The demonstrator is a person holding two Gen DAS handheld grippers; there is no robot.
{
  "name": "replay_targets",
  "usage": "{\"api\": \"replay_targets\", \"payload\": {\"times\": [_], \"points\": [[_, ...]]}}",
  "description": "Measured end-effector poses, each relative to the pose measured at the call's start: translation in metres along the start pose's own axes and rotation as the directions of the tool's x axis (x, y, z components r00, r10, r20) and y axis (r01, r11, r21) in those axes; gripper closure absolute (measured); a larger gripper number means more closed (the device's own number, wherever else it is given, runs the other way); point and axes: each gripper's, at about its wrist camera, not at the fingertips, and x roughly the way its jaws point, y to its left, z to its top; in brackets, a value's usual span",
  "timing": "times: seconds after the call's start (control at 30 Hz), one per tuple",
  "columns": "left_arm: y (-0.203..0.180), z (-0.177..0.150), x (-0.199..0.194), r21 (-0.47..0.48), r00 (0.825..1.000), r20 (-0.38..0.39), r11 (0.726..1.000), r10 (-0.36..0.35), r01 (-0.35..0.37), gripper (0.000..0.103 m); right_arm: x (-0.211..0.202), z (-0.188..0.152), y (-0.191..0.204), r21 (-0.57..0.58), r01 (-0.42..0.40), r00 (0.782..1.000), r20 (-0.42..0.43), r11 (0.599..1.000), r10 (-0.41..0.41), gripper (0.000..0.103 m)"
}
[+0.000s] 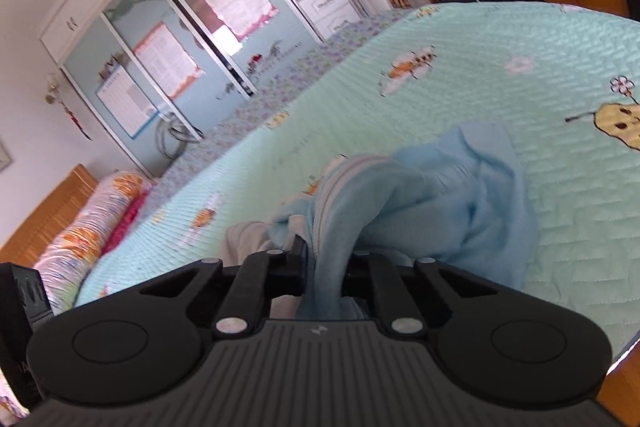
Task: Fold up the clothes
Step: 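Grasp the white shirt with the left gripper while the right gripper grasps the blue garment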
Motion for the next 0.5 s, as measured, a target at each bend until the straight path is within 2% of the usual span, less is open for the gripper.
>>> {"api": "replay_targets", "payload": {"times": [0.07, 0.13, 0.17, 0.2, 0.23, 0.27, 0.3, 0.33, 0.4, 0.5], "points": [[0.005, -0.001, 0.0, -0.006, 0.998, -0.054, 1.0, -0.018, 0.017, 0.09, -0.007, 0.002, 0.012, -0.022, -0.01, 1.0, 0.014, 1.0, 0.011, 0.097], [0.014, -0.007, 0.003, -0.042, 0.994, -0.107, 0.999, -0.013, 0.009, 0.084, -0.005, 0.001, 0.017, -0.048, 0.043, 0.999, 0.005, 0.998, -0.042, 0.095], [0.018, -0.01, 0.004, -0.054, 0.992, -0.124, 0.999, -0.004, -0.002, 0.073, -0.004, 0.0, 0.018, -0.056, 0.074, 0.997, -0.003, 0.996, -0.074, 0.088], [0.022, -0.012, 0.006, -0.066, 0.99, -0.138, 0.998, 0.004, -0.014, 0.057, -0.001, -0.004, 0.014, -0.047, 0.12, 0.992, -0.021, 0.992, -0.121, 0.078], [0.026, -0.013, 0.008, -0.077, 0.99, -0.143, 0.997, 0.015, -0.027, 0.048, 0.002, -0.008, 0.01, -0.038, 0.157, 0.987, -0.036, 0.987, -0.158, 0.07], [0.029, -0.014, 0.011, -0.087, 0.99, -0.141, 0.995, 0.03, -0.043, 0.032, 0.003, -0.012, 0.005, -0.025, 0.171, 0.984, -0.042, 0.985, -0.172, 0.05], [0.032, -0.014, 0.013, -0.098, 0.989, -0.139, 0.994, 0.043, -0.057, 0.025, 0.004, -0.015, 0.0, -0.016, 0.186, 0.981, -0.045, 0.982, -0.186, 0.033], [0.035, -0.013, 0.016, -0.108, 0.989, -0.141, 0.992, 0.049, -0.064, 0.024, 0.006, -0.017, -0.004, -0.019, 0.202, 0.978, -0.042, 0.979, -0.202, 0.028], [0.037, -0.007, 0.03, -0.117, 0.987, -0.16, 0.992, 0.034, -0.053, 0.021, 0.016, -0.019, -0.01, -0.044, 0.235, 0.97, -0.048, 0.971, -0.237, 0.025], [0.037, -0.004, 0.061, -0.124, 0.971, -0.24, 0.991, 0.011, -0.042, 0.017, 0.036, -0.02, -0.019, -0.087, 0.287, 0.953, -0.08, 0.954, -0.293, 0.022]]}}
